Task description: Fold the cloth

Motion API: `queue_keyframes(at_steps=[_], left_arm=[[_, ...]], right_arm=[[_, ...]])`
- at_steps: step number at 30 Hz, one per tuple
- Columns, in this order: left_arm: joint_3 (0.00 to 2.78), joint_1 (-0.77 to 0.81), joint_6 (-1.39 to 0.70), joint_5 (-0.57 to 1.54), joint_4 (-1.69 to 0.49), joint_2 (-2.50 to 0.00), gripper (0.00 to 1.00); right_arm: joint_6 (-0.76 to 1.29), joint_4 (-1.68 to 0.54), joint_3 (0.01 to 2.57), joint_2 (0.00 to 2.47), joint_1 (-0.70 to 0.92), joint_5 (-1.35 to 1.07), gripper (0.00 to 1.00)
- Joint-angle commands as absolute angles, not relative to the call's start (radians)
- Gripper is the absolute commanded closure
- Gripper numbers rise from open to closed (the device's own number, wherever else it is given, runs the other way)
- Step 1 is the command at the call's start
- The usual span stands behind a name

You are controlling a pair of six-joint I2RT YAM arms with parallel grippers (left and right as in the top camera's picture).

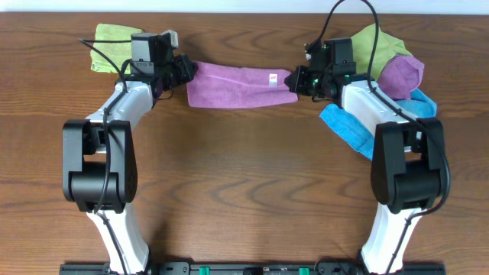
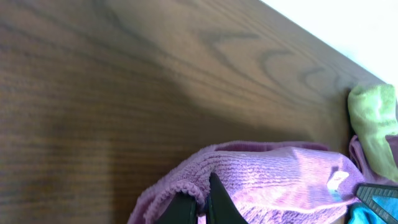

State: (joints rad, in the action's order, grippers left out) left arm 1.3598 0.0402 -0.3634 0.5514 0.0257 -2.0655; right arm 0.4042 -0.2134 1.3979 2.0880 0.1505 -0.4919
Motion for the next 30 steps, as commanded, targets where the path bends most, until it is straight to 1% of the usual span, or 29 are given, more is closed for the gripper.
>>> queue_keyframes(at_steps=[1, 4, 13, 16, 22, 27, 30], left_arm=[[1.38, 0.036, -0.344, 0.524, 0.036, -2.054, 0.94], [1.38, 0.036, -0.344, 0.533, 0.036, -2.055, 0.94], [1.379, 0.058, -0.344, 0.634, 0.038, -2.055, 0.94], [1.38, 0.06, -0.344, 0.648, 0.038, -2.055, 0.94], [1.379, 0.06, -0.344, 0.646, 0.035, -2.055, 0.94], [1.379, 0.057, -0.344, 0.577, 0.037, -2.055, 0.94], [1.38, 0.05, -0.348, 0.572, 0.06, -2.059, 0.94]], right_arm=[[0.43, -0.204, 1.423, 2.107, 0.149, -0.442, 0.98], [0.442, -0.198, 1.424, 2.107, 0.148, -0.411, 0.98], [0.471, -0.204, 1.457, 2.107, 0.144, -0.427, 0.98], [0.464, -0.257, 1.505, 2.105, 0.142, -0.425, 0.98], [0.411, -0.411, 1.607, 2.105, 0.141, -0.375, 0.98], [0.41, -0.416, 1.609, 2.107, 0.141, -0.361, 0.99], [0.402, -0.414, 1.609, 2.112, 0.138, -0.337, 0.98]])
